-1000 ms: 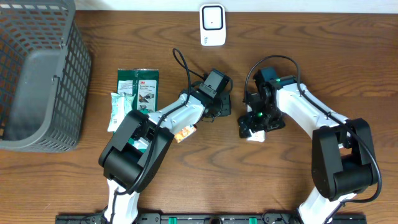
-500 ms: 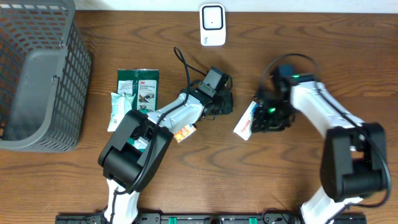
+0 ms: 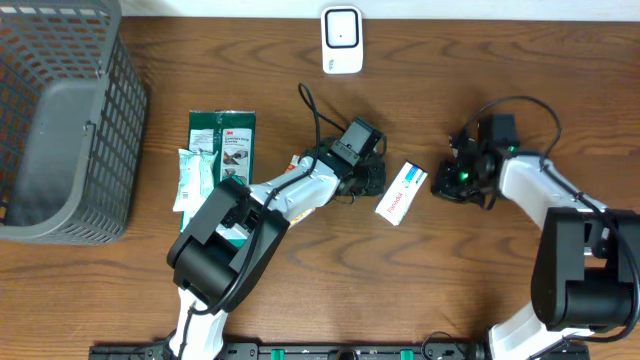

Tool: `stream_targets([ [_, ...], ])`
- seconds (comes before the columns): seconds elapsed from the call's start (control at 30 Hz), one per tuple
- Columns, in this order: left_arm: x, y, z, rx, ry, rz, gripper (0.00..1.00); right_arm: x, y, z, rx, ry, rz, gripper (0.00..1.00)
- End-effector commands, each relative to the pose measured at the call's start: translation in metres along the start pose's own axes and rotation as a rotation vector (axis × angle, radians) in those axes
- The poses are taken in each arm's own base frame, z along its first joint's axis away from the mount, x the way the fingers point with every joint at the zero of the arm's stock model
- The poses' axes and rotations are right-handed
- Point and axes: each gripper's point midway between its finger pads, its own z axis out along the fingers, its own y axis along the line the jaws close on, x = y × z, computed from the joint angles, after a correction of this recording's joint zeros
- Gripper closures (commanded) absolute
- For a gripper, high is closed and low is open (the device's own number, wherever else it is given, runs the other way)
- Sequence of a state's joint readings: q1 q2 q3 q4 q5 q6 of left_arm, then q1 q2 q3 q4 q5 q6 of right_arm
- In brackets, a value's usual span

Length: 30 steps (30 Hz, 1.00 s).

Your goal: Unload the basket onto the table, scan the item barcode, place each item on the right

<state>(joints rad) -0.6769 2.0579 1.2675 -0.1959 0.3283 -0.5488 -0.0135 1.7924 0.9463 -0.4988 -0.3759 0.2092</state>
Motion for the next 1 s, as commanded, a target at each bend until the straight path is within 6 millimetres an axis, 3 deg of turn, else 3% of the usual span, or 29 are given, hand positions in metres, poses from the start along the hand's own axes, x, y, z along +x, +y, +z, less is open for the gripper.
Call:
stream_targets([
  [0.0,0.015,0.015,0.007,-0.044,0.062,-0.011,0.76,0.0,0.011,0.011,-0.051,-0.043,0.038,0.99],
  [0.17,0.025,0.009,0.006,-0.007,0.111,-0.019,0.76,-0.021,0.05,0.01,-0.219,-0.137,-0.063,0.99],
  [0.23,0.026,0.006,0.006,0.014,0.118,-0.018,0.76,-0.026,0.057,0.007,-0.249,-0.156,-0.078,0.99],
  [0.4,0.02,0.016,0.006,-0.04,0.086,-0.018,0.76,-0.021,0.05,0.004,-0.214,-0.112,-0.041,0.98],
  [0.57,0.018,0.019,0.006,-0.061,0.07,-0.018,0.76,0.009,0.049,-0.01,-0.224,0.045,-0.003,0.99],
  [0.7,0.017,0.019,0.006,-0.062,0.066,-0.016,0.76,0.031,0.045,-0.01,-0.209,0.127,-0.021,0.99],
  [0.97,0.019,0.018,0.006,-0.056,0.076,-0.018,0.76,0.033,0.033,-0.006,-0.13,0.127,-0.034,0.99],
])
